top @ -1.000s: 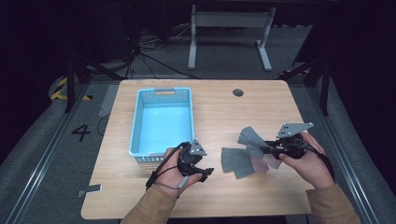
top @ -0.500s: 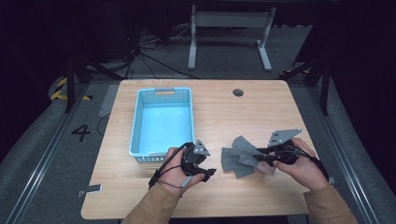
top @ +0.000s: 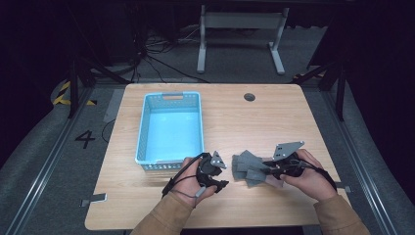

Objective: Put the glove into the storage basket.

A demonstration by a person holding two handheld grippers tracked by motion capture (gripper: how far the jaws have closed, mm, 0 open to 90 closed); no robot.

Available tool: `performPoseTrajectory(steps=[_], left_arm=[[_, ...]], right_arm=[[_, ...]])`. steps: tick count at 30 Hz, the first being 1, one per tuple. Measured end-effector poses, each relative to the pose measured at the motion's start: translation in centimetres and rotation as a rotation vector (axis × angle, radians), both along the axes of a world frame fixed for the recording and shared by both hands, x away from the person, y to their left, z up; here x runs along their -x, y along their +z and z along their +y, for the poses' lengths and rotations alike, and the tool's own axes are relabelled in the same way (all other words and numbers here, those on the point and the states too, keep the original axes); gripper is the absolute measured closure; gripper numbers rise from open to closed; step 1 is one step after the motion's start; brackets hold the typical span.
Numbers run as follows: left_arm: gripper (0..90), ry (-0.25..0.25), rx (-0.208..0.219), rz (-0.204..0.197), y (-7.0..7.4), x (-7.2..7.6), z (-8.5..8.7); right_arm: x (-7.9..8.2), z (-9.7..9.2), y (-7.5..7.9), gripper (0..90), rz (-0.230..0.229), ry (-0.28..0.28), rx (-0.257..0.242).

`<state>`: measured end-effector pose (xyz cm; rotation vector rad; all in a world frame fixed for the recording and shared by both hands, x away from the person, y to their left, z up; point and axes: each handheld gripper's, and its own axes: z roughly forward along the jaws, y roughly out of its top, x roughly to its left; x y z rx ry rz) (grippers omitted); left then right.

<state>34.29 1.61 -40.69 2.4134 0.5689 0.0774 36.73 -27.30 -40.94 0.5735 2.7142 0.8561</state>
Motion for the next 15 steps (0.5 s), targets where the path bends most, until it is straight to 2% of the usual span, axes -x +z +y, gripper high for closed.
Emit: performPoseTrajectory(steps=[6,10,11,13,14,15], left_arm=[[60.2,-0.012,-0.004,0.001,-0.4,-0.1,-0.4],[62.3,-0.01,-0.001,0.017,-0.5,-0.1,-0.6],[62.8,-0.012,0.001,0.02,-0.6,-0.2,-0.7],[62.8,-0.018,-0.002,0.024,-0.7,-0.2,-0.8],[62.6,-0.017,-0.002,0.026,-0.8,-0.2,-0.8],[62.2,-0.019,-0.005,0.03,-0.8,-0.2,-0.9]], right_arm=[[0.0,0.3,-0.7,72.3,0.011,0.007,0.009],[0.0,0.5,-1.3,68.8,0.016,0.008,0.015],[0.1,0.5,-1.4,63.3,0.009,0.008,0.012],[0.1,0.5,-1.4,60.2,0.007,0.006,0.006],[0.2,0.5,-1.3,58.5,0.007,-0.005,-0.011],[0.3,0.3,-1.2,52.3,-0.003,-0.021,-0.028]])
